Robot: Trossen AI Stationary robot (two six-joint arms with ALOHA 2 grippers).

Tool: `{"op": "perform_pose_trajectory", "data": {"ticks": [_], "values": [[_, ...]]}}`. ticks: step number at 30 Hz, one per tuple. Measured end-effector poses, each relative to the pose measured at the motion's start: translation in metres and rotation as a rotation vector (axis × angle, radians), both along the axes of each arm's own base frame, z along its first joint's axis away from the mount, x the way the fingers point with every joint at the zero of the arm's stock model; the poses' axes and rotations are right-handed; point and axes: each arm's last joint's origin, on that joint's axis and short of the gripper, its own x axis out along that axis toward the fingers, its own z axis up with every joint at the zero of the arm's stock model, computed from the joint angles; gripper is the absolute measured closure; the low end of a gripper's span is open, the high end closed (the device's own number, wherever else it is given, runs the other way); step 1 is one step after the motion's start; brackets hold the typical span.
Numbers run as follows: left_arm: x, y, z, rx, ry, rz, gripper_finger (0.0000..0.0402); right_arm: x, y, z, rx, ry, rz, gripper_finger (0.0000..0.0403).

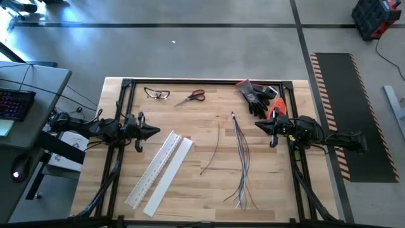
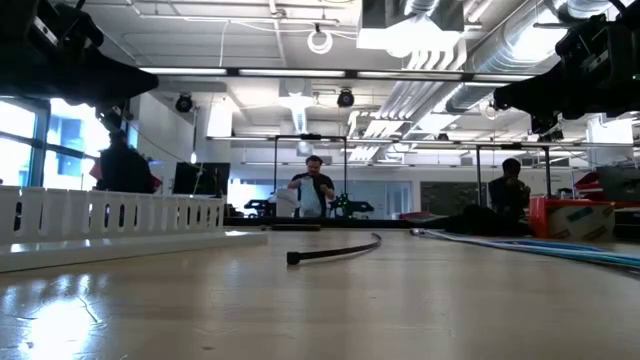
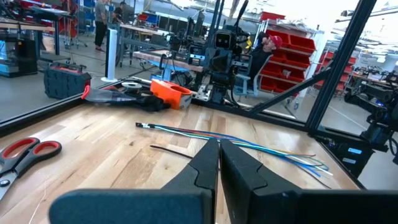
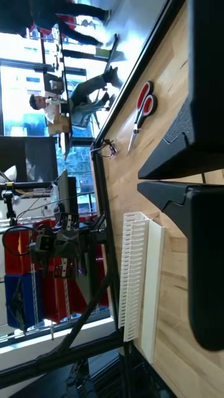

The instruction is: Ziptie cables

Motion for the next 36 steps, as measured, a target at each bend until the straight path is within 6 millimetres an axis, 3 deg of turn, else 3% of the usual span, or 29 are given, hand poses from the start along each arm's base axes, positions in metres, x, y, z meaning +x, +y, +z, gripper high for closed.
{"op": "perform_pose_trajectory", "data": {"ticks": [24, 31, 36], "values": [[0.0, 0.0, 0.001, -0.003, -0.005, 0.006, 0.0402, 0.0, 0.0, 0.0, 0.0, 0.0, 0.0, 0.0402], [0.0, 0.002, 0.003, -0.095, -0.048, 0.07, 0.0402, 0.0, 0.0, 0.0, 0.0, 0.0, 0.0, 0.0402], [-0.001, 0.002, 0.025, -0.008, -0.122, 0.075, 0.0401, 0.0, 0.0, 0.0, 0.0, 0.001, 0.0, 0.0402]]}}
